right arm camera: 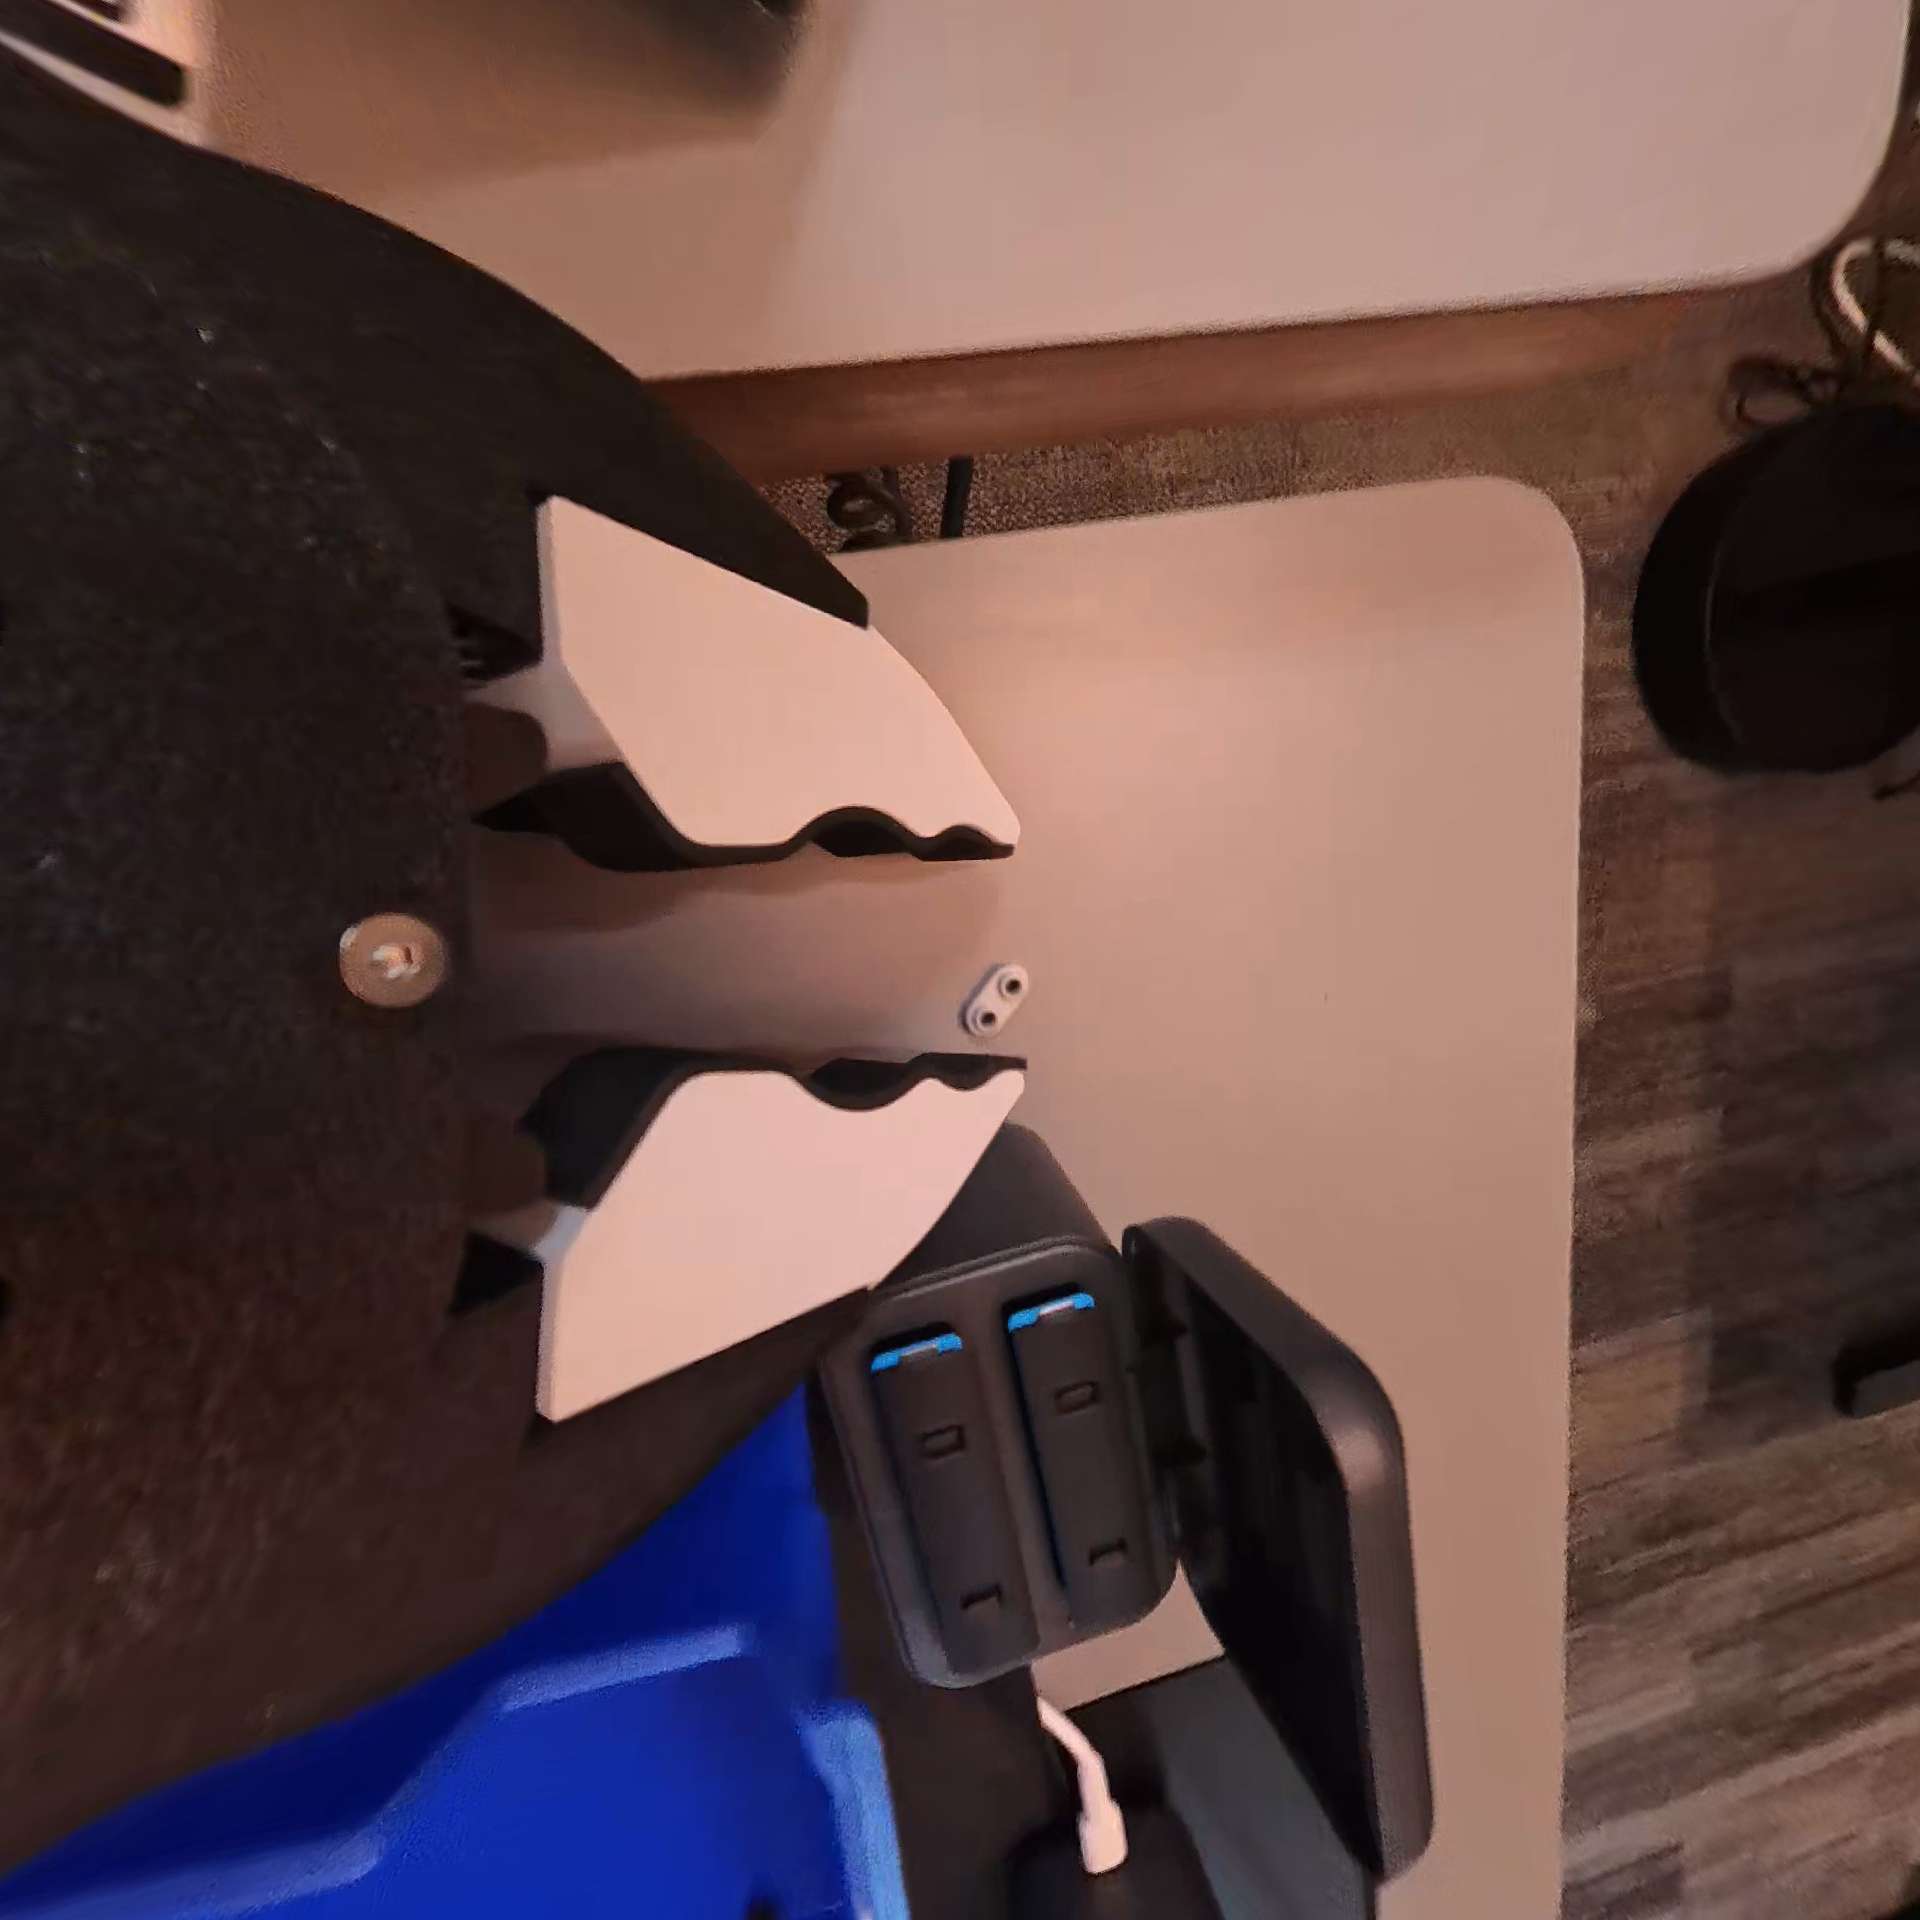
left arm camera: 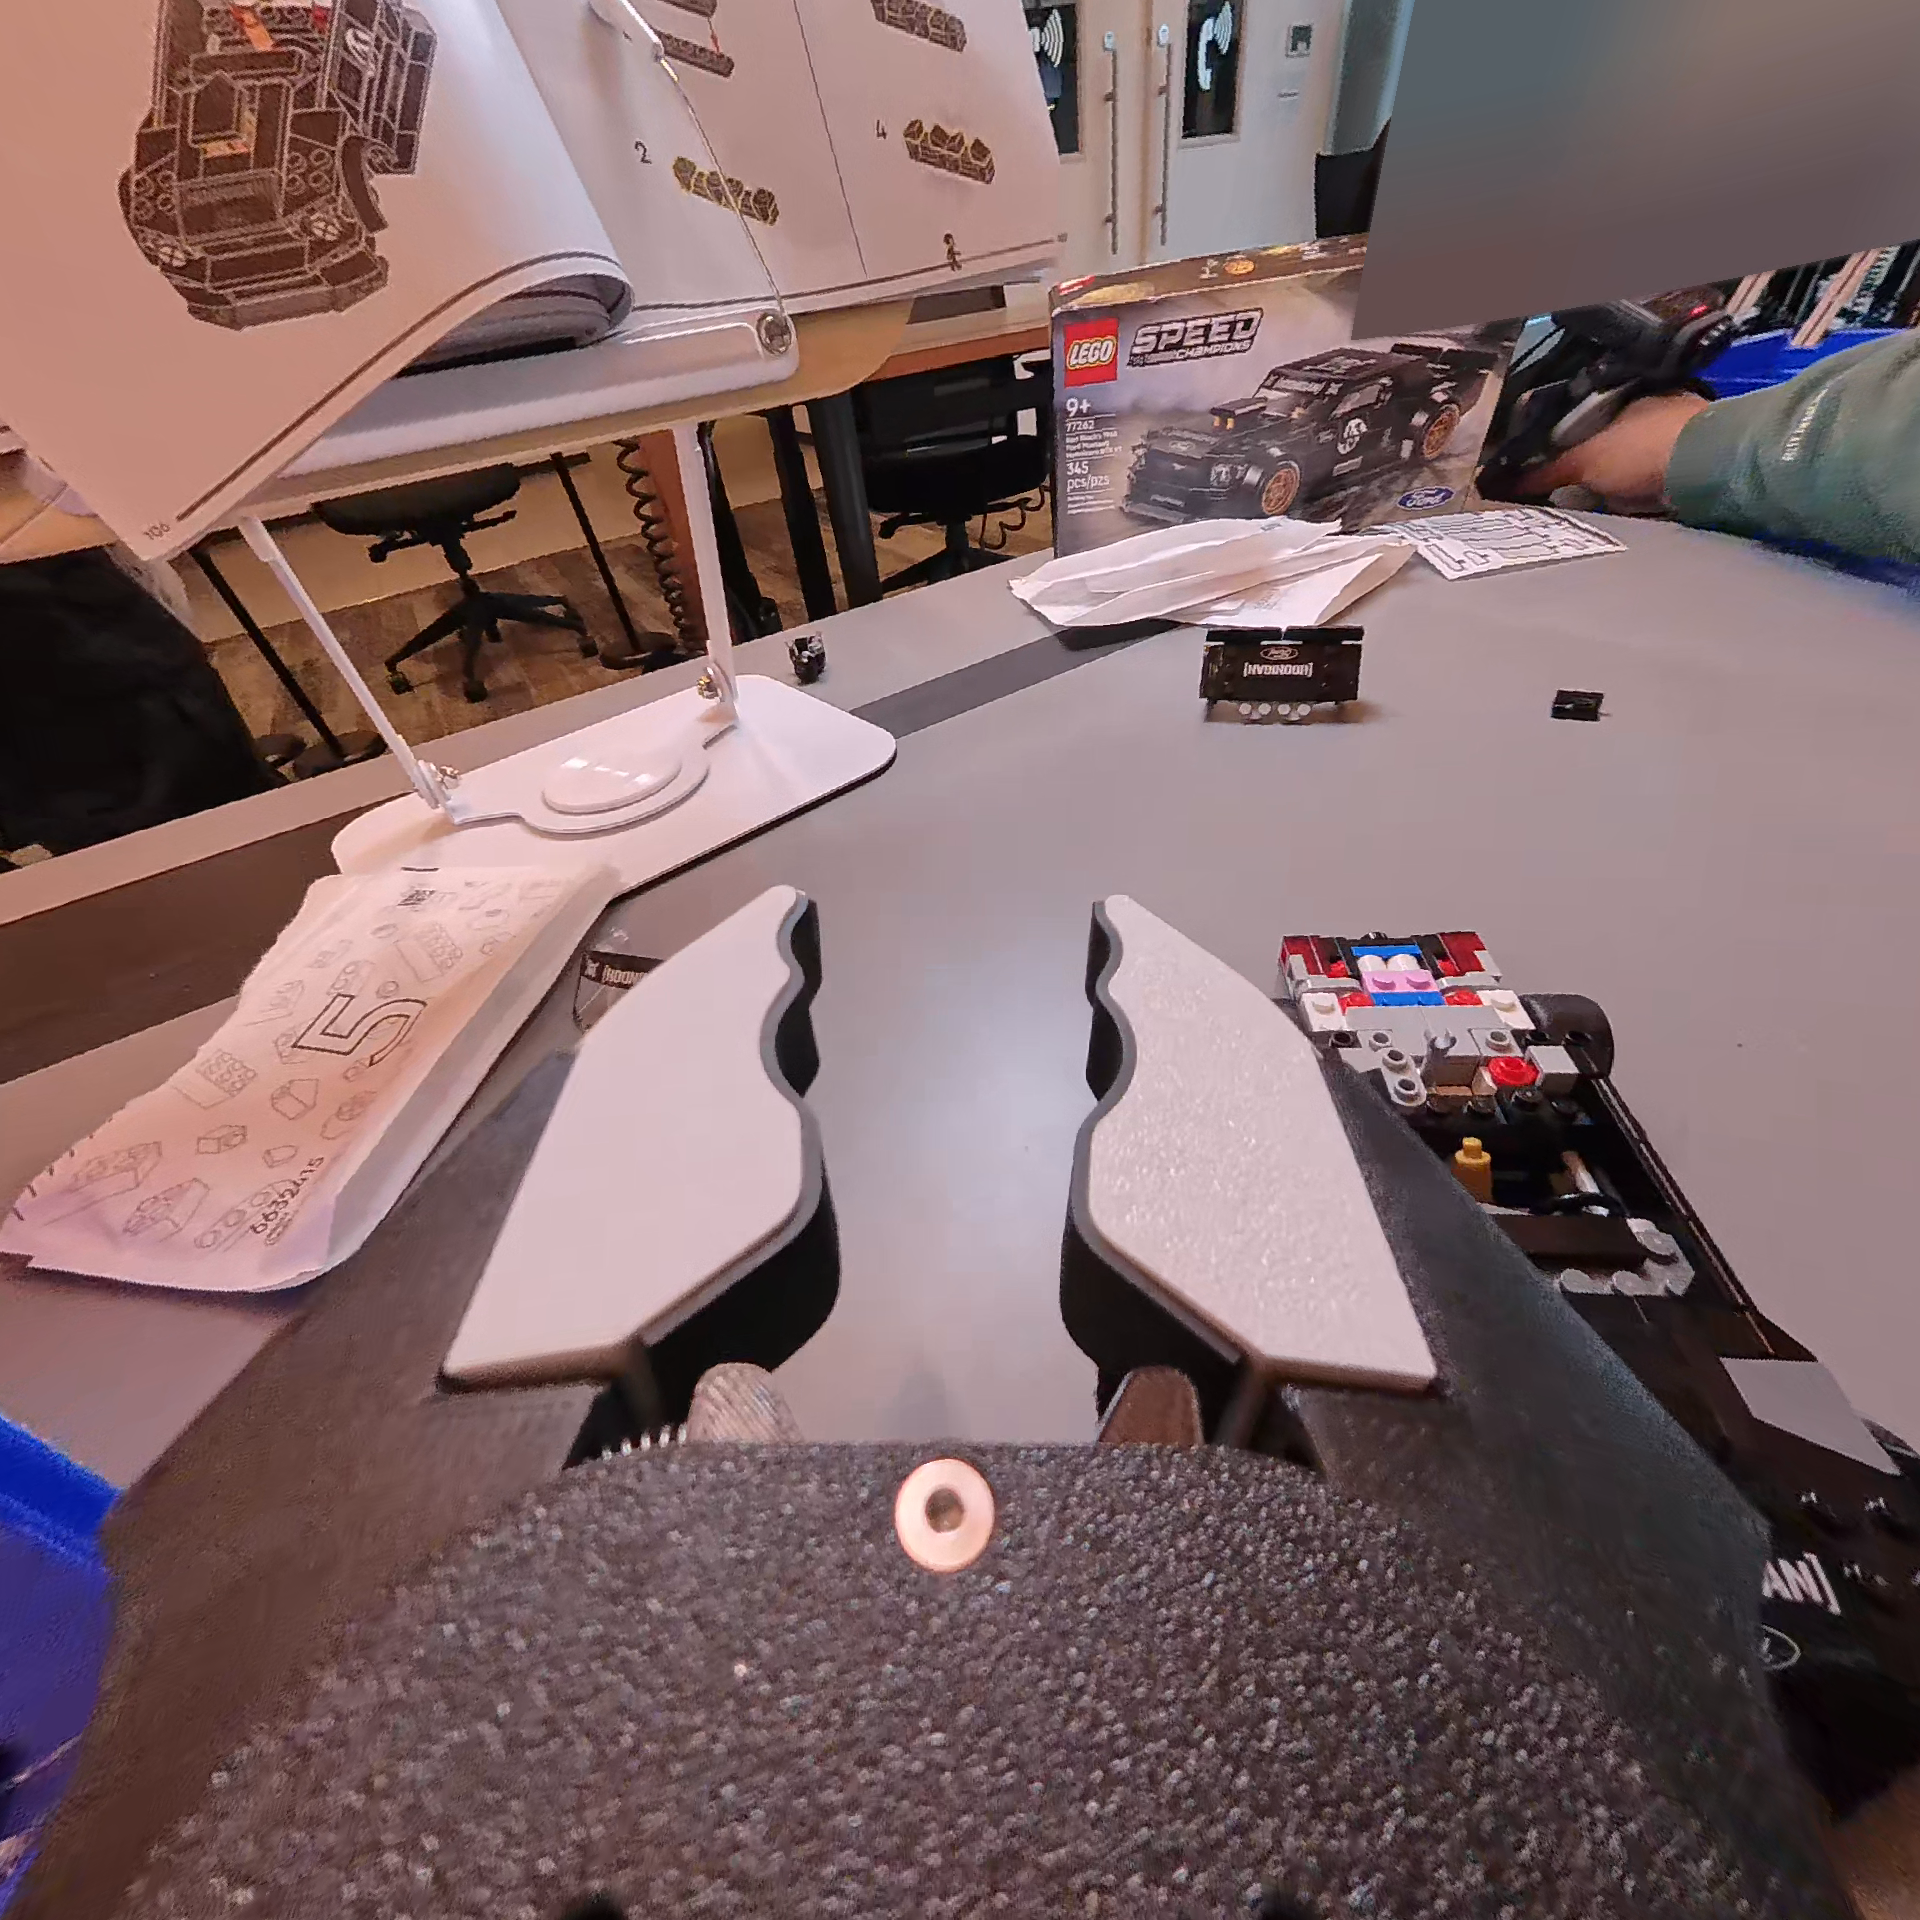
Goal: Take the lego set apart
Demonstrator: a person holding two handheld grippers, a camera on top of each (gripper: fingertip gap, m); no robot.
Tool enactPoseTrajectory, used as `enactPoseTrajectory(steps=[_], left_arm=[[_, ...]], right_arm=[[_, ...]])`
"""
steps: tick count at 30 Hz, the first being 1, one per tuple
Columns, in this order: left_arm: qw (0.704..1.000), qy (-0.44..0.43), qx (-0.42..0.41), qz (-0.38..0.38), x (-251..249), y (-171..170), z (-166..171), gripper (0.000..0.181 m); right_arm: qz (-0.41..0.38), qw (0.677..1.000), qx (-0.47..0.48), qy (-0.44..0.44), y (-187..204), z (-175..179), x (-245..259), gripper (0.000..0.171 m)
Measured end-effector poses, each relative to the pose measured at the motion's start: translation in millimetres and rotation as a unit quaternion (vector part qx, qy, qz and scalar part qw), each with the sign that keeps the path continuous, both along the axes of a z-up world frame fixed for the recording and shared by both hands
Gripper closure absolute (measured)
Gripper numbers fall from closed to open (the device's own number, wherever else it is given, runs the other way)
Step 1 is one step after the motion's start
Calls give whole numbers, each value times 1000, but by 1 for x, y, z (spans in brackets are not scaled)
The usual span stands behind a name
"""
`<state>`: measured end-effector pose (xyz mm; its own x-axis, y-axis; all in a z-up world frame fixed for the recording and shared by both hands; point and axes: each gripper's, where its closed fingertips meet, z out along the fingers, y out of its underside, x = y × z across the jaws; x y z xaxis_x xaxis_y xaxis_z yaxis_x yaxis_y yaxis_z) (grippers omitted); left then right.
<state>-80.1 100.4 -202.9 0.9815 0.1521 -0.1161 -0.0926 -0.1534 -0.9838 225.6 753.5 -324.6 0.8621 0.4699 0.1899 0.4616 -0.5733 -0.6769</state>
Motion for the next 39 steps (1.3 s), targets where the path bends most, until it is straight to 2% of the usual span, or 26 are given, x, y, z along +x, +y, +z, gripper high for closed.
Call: enactPoseTrajectory(steps=[4,10,15,19,24,29,31,33,35,39], left_arm=[[1000,1,-2,5,-1,0,-1,132],[1000,-2,-9,3,-1,2,-3,133],[1000,-6,-6,1,-1,1,-3,134],[1000,-10,-5,-2,-1,1,-3,134],[1000,-16,-6,-4,-1,1,-3,134],[1000,-18,1,-6,-1,0,-1,135],[1000,-17,7,-8,0,-1,1,135],[1000,-20,13,-11,1,-3,3,135],[999,-21,12,-22,6,-4,4,138],[997,-4,16,-69,28,-1,15,142]], right_arm=[[-35,999,-23,22,5,-8,0,140],[-40,999,-31,-7,7,-10,6,161],[-34,998,-53,-4,5,-10,5,162],[-34,996,-73,45,-1,-8,4,165],[1,994,-58,94,-12,7,-1,165],[51,988,-18,147,-36,44,-7,165],[105,976,17,189,-62,76,-17,165],[199,957,78,195,-106,109,-29,165],[301,924,109,210,-171,134,-44,165],[451,846,63,277,-327,168,-80,165]])
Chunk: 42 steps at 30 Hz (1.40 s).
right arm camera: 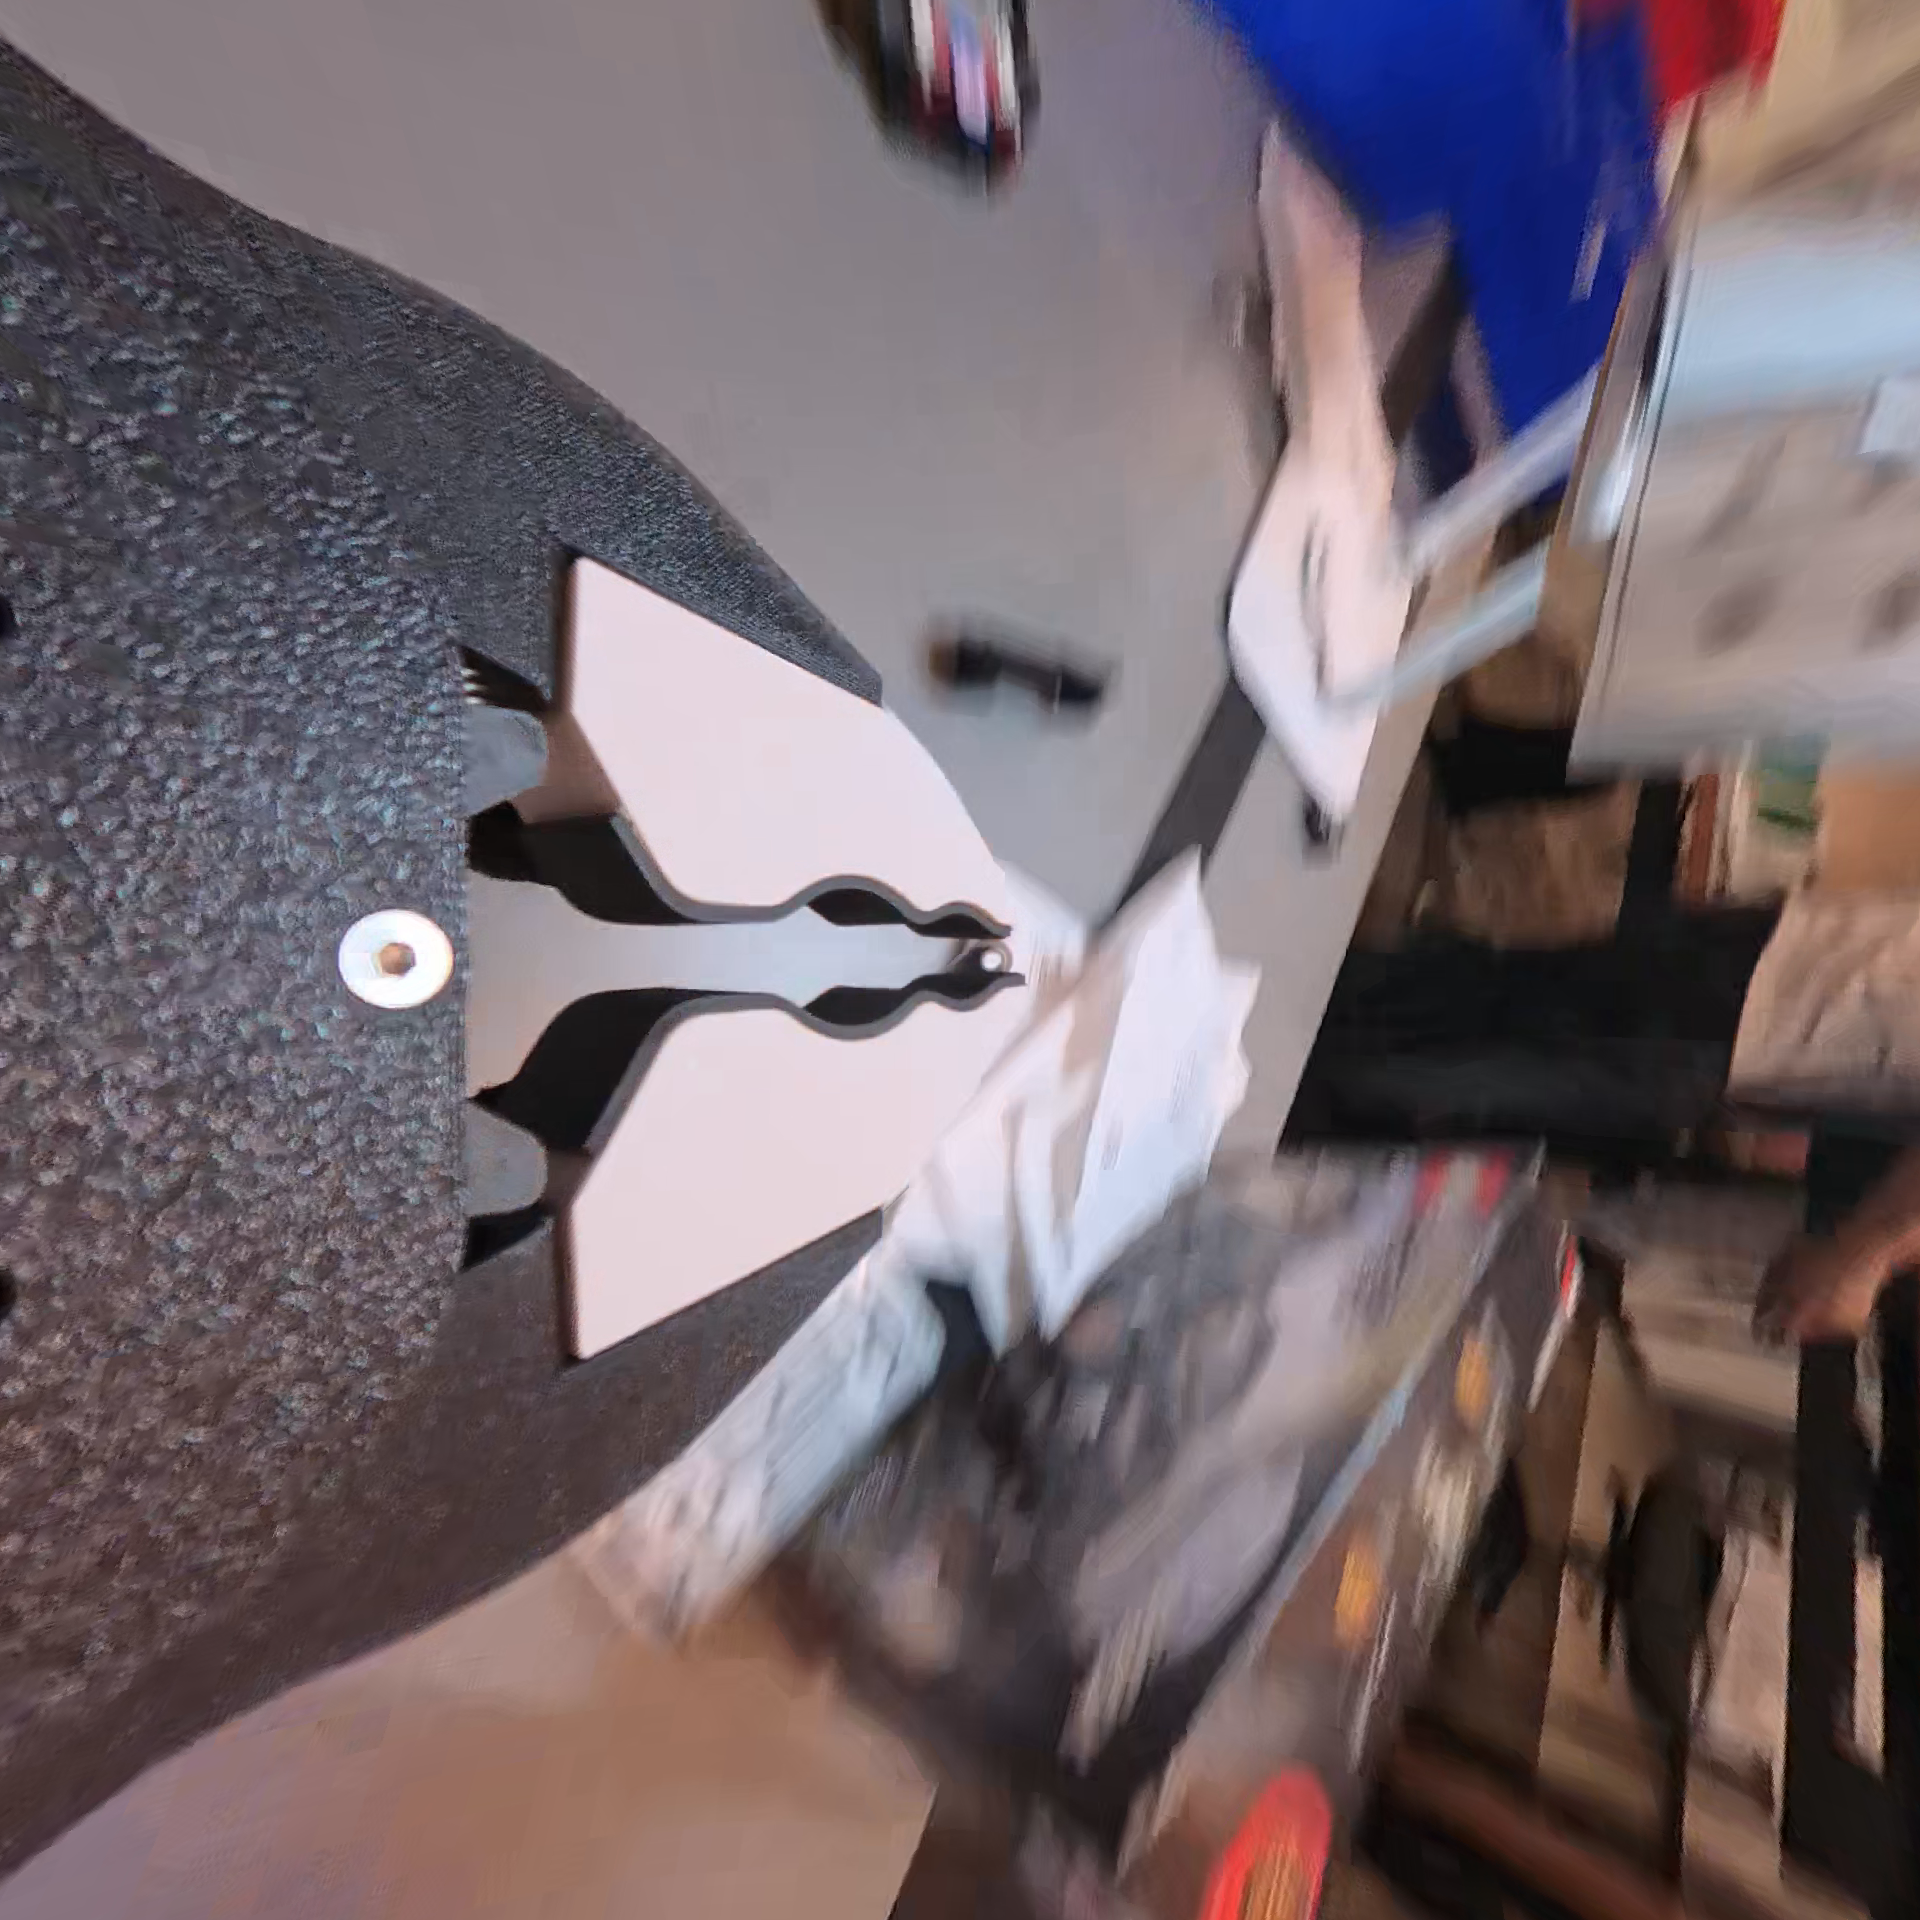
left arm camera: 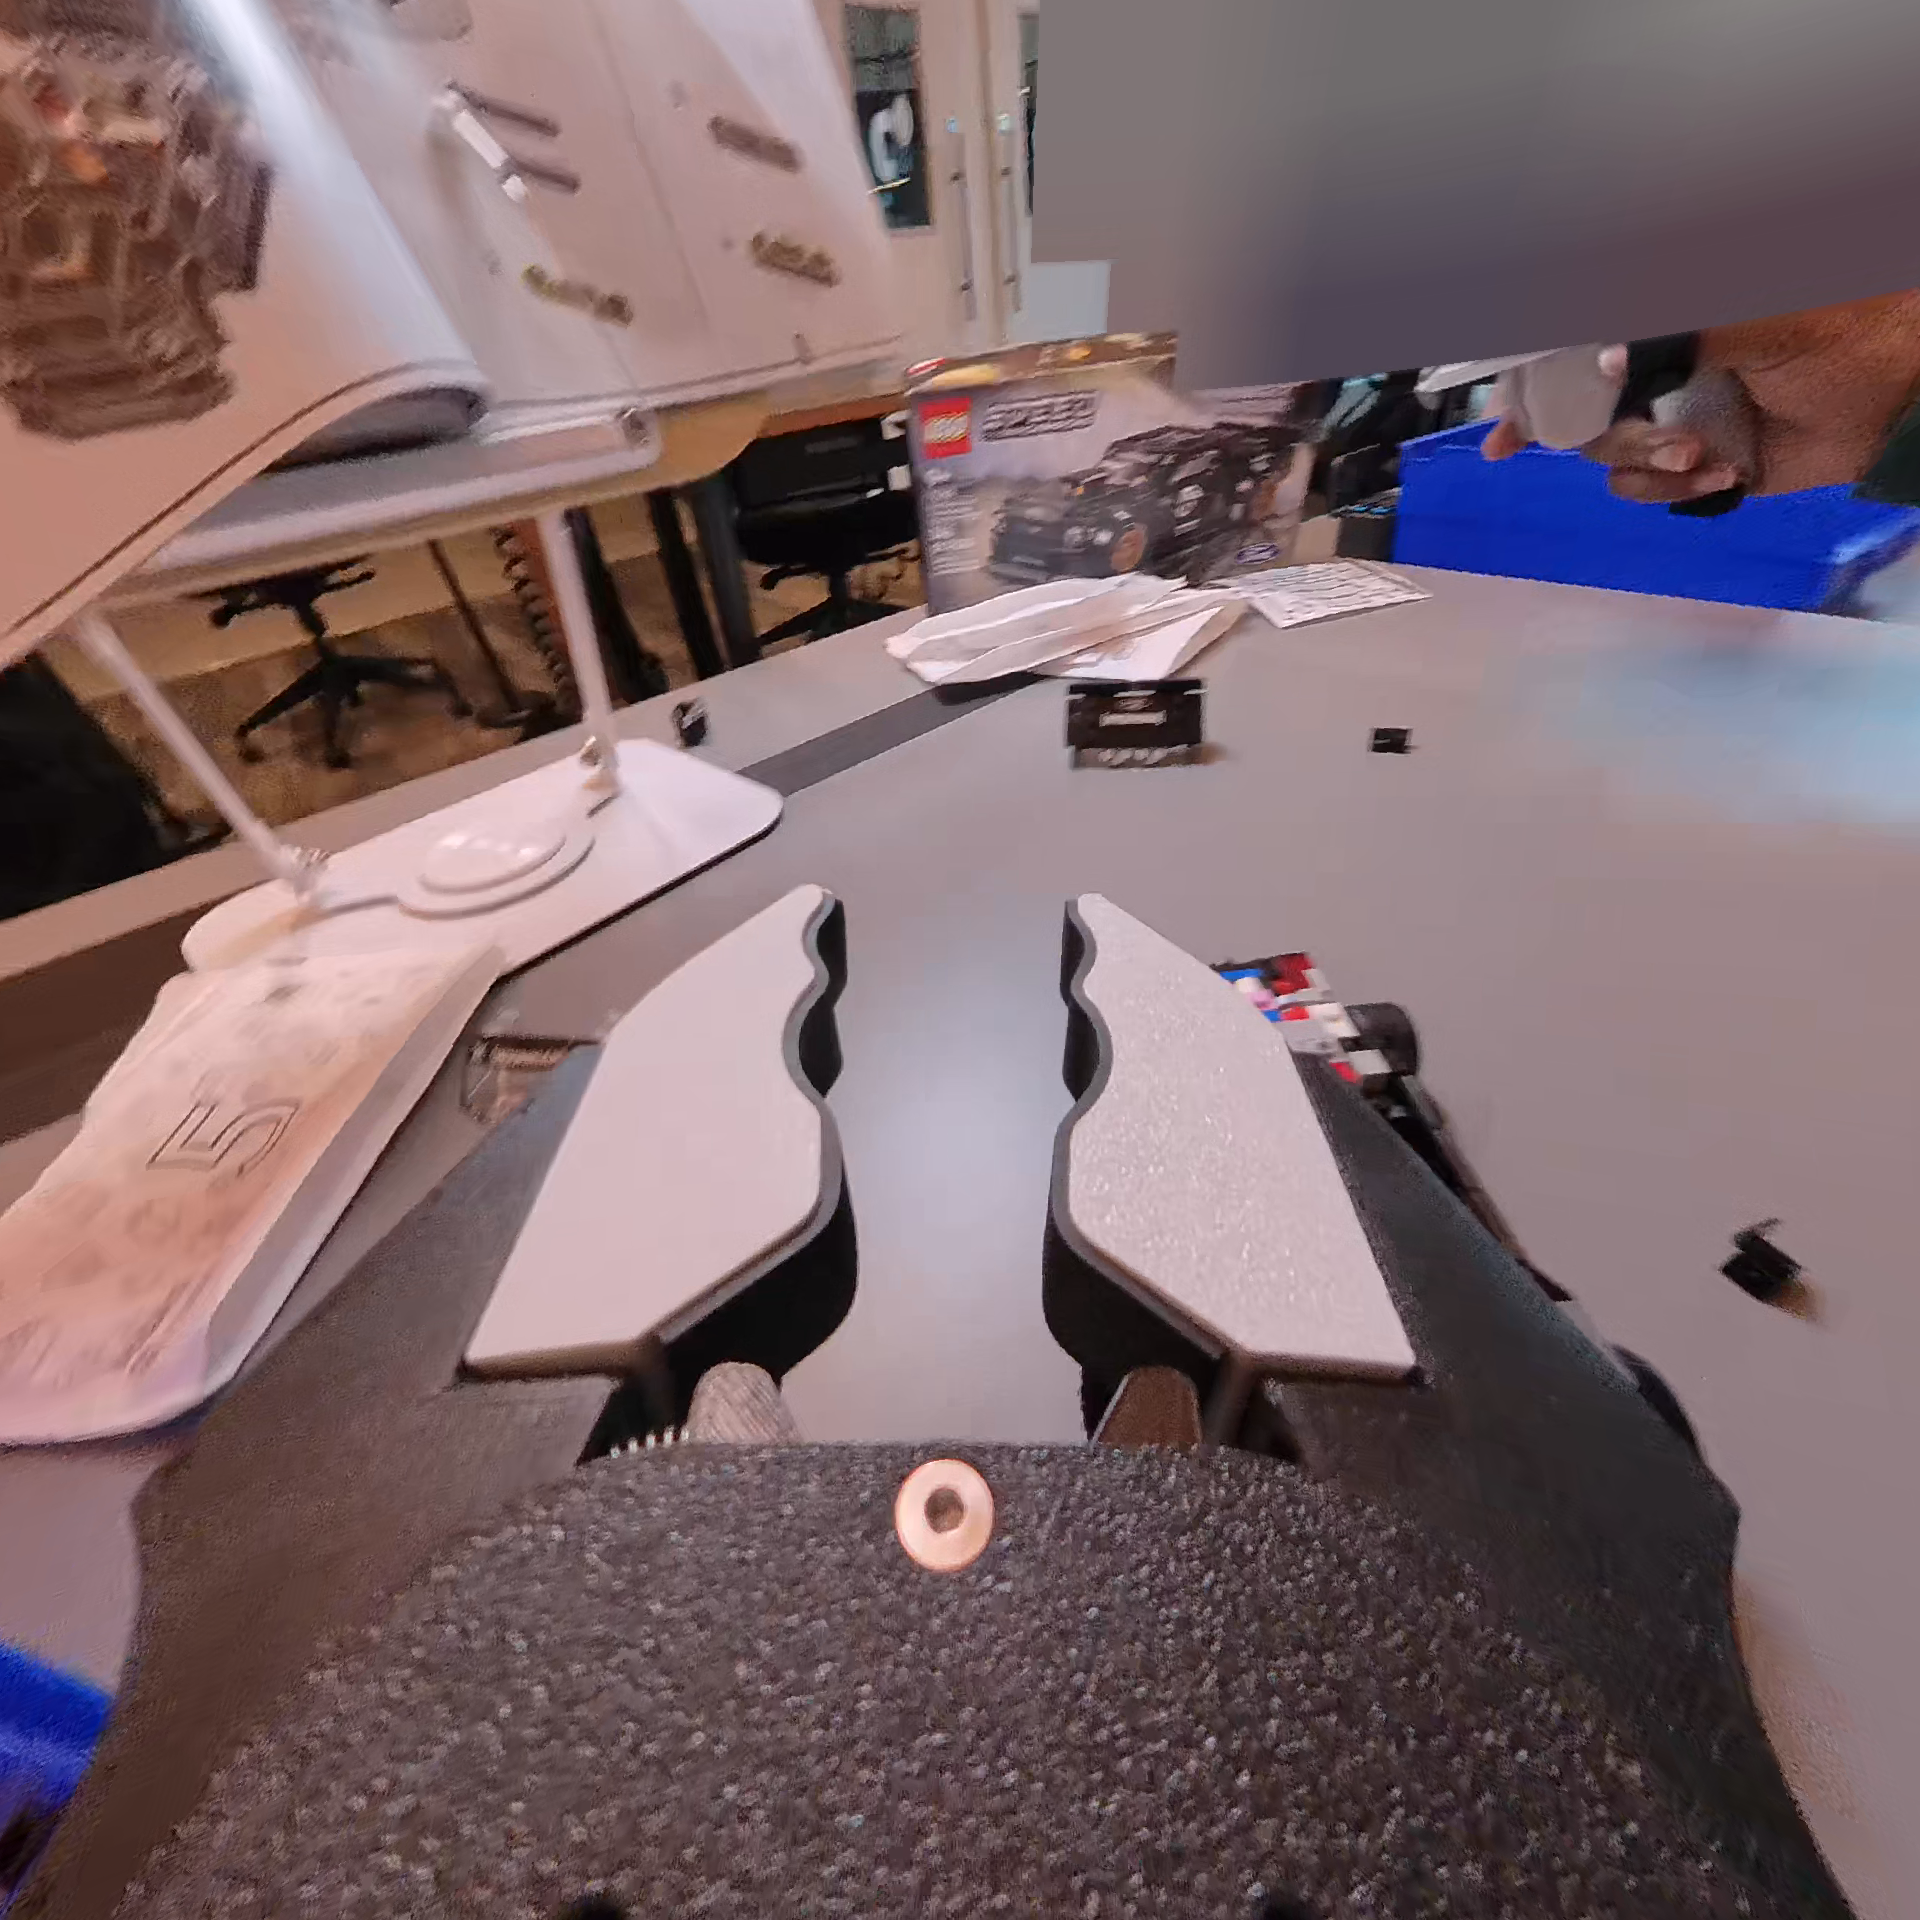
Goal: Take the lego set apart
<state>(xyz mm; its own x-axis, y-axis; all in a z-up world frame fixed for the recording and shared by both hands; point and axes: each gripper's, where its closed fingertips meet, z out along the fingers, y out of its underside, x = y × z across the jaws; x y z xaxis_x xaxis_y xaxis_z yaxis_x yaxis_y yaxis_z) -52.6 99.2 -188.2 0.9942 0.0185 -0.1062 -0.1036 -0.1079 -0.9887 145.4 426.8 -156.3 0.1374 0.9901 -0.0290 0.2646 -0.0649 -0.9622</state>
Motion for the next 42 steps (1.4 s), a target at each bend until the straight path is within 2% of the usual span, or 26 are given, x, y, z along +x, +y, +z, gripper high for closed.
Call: enactPoseTrajectory(steps=[4,7,9,11,13,16,19,24,26,29,31,35,36,38,40,42], left_arm=[[997,1,8,-81,46,4,16,142],[971,-135,14,-195,89,-2,33,149],[933,-246,13,-264,102,-13,47,154],[892,-342,10,-295,100,-23,56,155],[863,-402,1,-308,96,-33,57,152],[847,-430,-14,-312,95,-49,51,151],[833,-450,-30,-322,99,-63,45,153],[776,-509,-33,-370,109,-84,53,153],[772,-517,-39,-367,111,-86,52,151],[756,-534,-39,-376,113,-91,53,165],[758,-532,-37,-376,114,-95,53,167],[784,-507,-24,-357,107,-101,55,167],[800,-495,-14,-339,97,-103,57,167],[853,-442,5,-277,63,-108,61,167],[912,-365,17,-187,15,-118,66,167],[953,-294,3,-78,-41,-131,64,167]], right_arm=[[139,988,-28,61,-150,28,-38,165],[250,963,-2,101,-254,35,-59,165],[303,947,29,99,-307,31,-70,165],[331,937,67,90,-342,25,-79,165],[349,929,81,88,-366,24,-85,165],[367,923,81,85,-390,24,-91,165],[372,919,103,80,-404,22,-94,165],[377,912,140,87,-420,21,-96,166],[380,908,154,87,-425,21,-95,166],[377,905,172,92,-432,22,-93,166],[375,905,178,95,-434,23,-91,166],[352,916,169,92,-433,23,-88,162],[346,921,155,86,-429,22,-86,156],[322,934,131,78,-415,21,-83,149],[280,950,116,79,-391,18,-79,145],[234,964,96,81,-366,11,-73,145]])
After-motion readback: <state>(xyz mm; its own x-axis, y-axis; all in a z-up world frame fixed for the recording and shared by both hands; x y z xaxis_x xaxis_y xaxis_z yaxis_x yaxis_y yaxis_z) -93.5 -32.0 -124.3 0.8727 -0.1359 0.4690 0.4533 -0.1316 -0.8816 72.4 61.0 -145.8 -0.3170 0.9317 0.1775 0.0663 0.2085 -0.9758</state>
